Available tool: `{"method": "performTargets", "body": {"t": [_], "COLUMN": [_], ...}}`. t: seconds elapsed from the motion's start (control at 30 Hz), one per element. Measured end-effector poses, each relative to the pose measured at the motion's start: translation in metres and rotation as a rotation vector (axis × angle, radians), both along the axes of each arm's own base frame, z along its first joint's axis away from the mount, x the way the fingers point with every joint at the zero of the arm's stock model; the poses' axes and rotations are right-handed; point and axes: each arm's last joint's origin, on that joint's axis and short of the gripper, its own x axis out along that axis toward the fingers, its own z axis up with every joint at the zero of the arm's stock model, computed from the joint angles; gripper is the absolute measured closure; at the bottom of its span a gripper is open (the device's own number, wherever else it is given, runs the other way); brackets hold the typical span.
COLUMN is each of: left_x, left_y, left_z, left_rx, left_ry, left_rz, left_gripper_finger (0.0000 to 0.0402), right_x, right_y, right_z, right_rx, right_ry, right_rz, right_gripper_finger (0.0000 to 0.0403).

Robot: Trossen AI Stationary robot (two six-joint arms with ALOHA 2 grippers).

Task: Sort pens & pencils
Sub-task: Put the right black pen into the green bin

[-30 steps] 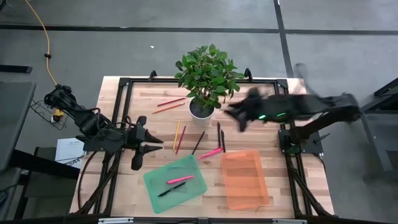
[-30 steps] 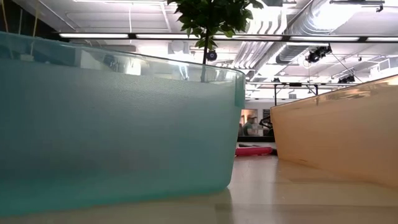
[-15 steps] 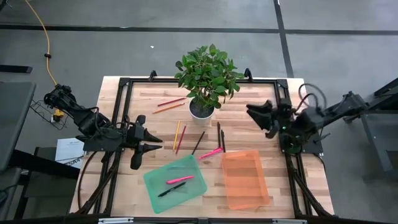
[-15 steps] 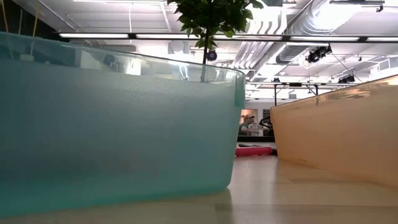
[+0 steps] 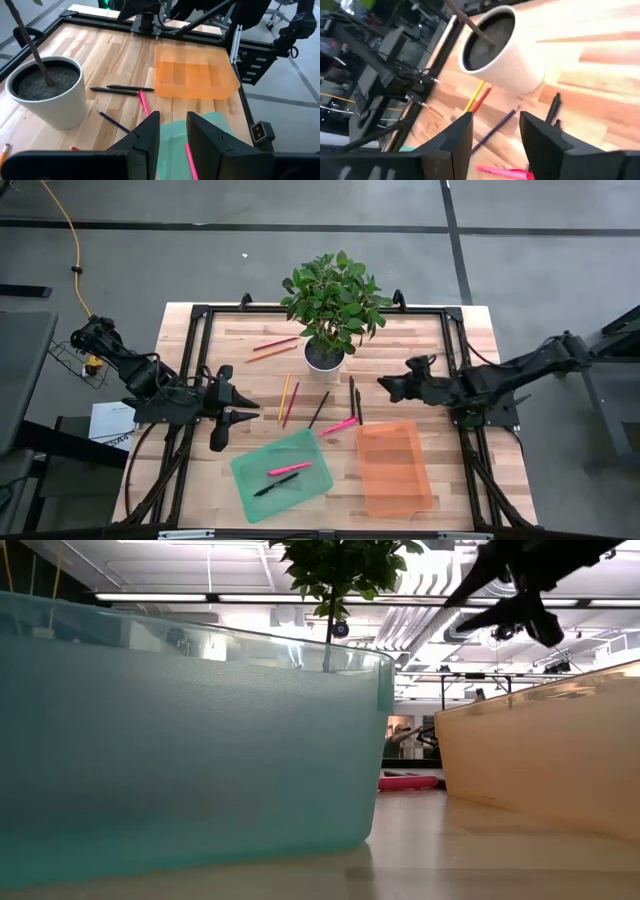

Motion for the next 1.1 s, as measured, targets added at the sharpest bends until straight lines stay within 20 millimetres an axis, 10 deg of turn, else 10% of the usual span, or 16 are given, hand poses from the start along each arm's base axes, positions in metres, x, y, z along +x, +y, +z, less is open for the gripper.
{"method": "performTargets", "body": {"t": [0.6,1.1], "left_x": [0.000,-0.001], "left_y": [0.000,0.001], "left_z": [-0.001,-0.002], "left_rx": [0.001,0.010], "left_ry": [0.006,0.026], "left_rz": [0.002,-0.003], "left_gripper_finger": [0.0316,0.0316], "right_x": [0.068,0.083], "right_y": [-0.027,-0.029], "right_z": [-0.039,-0.074], "right_rx": [0.158,0.320], "right_ry": [0.307,0.419], "right_rz": [0.015,-0.052], "right_gripper_finger": [0.0252,0.0252]}}
